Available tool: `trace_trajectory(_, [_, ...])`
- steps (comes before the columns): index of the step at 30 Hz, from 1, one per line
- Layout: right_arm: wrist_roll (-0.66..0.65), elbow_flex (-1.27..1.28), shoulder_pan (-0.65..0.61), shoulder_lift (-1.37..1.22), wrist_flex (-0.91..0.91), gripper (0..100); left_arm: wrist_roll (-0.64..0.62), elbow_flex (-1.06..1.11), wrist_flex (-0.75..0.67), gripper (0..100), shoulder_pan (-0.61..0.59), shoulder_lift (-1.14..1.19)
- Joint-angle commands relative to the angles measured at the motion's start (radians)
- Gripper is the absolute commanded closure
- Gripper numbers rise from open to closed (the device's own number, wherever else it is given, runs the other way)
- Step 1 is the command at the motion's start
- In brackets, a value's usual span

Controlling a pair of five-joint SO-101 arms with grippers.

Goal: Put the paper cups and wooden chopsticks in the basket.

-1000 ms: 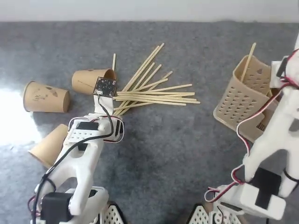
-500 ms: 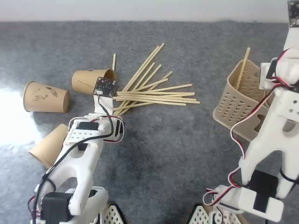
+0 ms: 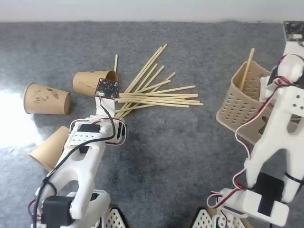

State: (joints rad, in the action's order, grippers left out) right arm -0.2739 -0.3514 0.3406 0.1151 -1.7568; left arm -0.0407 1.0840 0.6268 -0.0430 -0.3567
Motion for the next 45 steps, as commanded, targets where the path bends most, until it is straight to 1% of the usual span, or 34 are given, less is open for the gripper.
trace_trajectory(1, [0.008,-0.005,0.068,0.044,-0.004,75.3,-0.008,-0.008,-0.029,83,0.000,-0.043])
trace_trajectory(7, [0.005,-0.046,0.079,0.058,-0.010,75.3,-0.008,-0.010,-0.029,83,0.000,-0.043])
trace_trajectory(14, [0.002,-0.170,0.077,0.177,-0.002,75.4,-0.008,-0.008,-0.029,83,0.000,-0.043])
trace_trajectory(16, [-0.032,-0.184,0.067,0.216,-0.007,75.4,-0.008,-0.008,-0.029,83,0.000,-0.043])
trace_trajectory(20, [-0.091,-0.183,-0.010,0.298,-0.013,75.4,-0.008,-0.008,-0.029,83,0.000,-0.043])
trace_trajectory(24, [-0.144,-0.183,-0.142,0.367,-0.012,75.4,-0.008,-0.008,-0.029,83,0.000,-0.043])
trace_trajectory(28, [-0.144,-0.181,-0.216,0.383,-0.012,81.2,-0.008,-0.008,-0.020,83,-0.002,-0.044])
trace_trajectory(31, [-0.143,-0.166,-0.226,0.381,-0.012,84.7,-0.008,-0.022,0.051,83,0.002,-0.095])
trace_trajectory(34, [-0.143,-0.118,-0.242,0.384,-0.013,84.7,-0.008,-0.056,0.164,83,0.028,-0.259])
trace_trajectory(36, [-0.143,-0.068,-0.240,0.392,-0.012,84.7,-0.003,-0.125,0.321,83,0.040,-0.428])
trace_trajectory(38, [-0.143,-0.011,-0.240,0.392,-0.012,84.7,0.000,-0.248,0.491,83,0.034,-0.603])
trace_trajectory(41, [-0.112,0.077,-0.240,0.394,-0.008,84.7,0.048,-0.479,0.743,83,-0.057,-0.773])
trace_trajectory(43, [-0.086,0.123,-0.240,0.394,-0.004,84.7,0.086,-0.599,0.844,83,-0.157,-0.773])
trace_trajectory(45, [-0.069,0.155,-0.246,0.394,-0.002,84.7,0.115,-0.679,0.914,83,-0.285,-0.726])
